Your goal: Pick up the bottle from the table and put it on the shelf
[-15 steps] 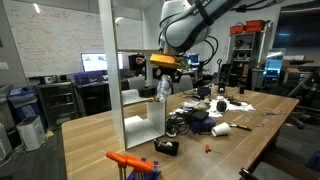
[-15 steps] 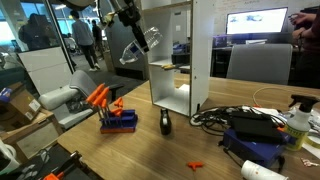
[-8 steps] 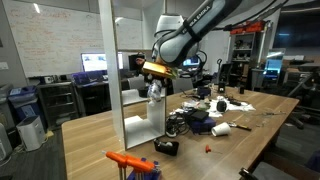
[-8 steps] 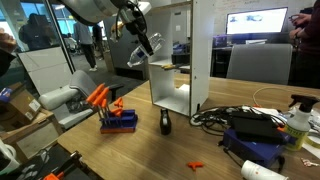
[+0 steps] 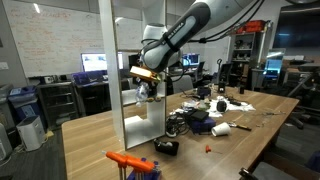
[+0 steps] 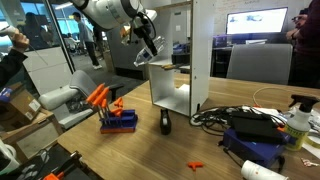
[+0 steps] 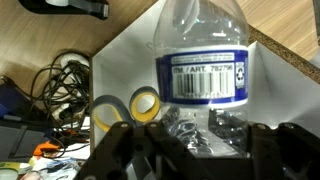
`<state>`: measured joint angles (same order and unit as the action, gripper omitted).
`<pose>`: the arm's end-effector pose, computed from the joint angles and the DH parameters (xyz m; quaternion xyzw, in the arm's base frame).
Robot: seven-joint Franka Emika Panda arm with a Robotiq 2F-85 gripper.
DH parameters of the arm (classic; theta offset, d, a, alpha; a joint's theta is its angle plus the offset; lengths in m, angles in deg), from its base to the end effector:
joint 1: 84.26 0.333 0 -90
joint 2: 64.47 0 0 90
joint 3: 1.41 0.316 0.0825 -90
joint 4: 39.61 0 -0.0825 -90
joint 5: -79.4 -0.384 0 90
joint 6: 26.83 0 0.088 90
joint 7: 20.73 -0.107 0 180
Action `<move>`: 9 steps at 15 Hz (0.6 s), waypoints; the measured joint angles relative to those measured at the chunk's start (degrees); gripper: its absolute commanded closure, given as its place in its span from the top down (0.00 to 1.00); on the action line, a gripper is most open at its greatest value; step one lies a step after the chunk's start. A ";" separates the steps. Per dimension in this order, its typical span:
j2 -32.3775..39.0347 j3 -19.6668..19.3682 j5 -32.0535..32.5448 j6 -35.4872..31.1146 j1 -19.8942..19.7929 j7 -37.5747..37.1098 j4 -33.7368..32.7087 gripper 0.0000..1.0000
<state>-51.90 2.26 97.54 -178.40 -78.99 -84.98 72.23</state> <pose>0.6304 0.1053 0.4188 -0.9042 0.3442 -0.2459 0.0593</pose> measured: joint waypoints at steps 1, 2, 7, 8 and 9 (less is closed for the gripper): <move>1.53 -0.37 0.00 0.00 0.55 0.12 -1.71 0.06; 2.96 -0.94 0.00 -0.01 1.20 0.19 -3.44 0.05; 8.40 -5.04 0.46 -1.20 4.38 0.35 -11.19 0.06; 9.25 -5.99 0.84 -1.56 5.03 0.35 -12.41 0.06; 10.05 -6.92 1.16 -2.04 5.64 0.34 -13.47 0.06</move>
<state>-41.85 -4.67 98.70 -180.43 -73.35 -84.64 58.76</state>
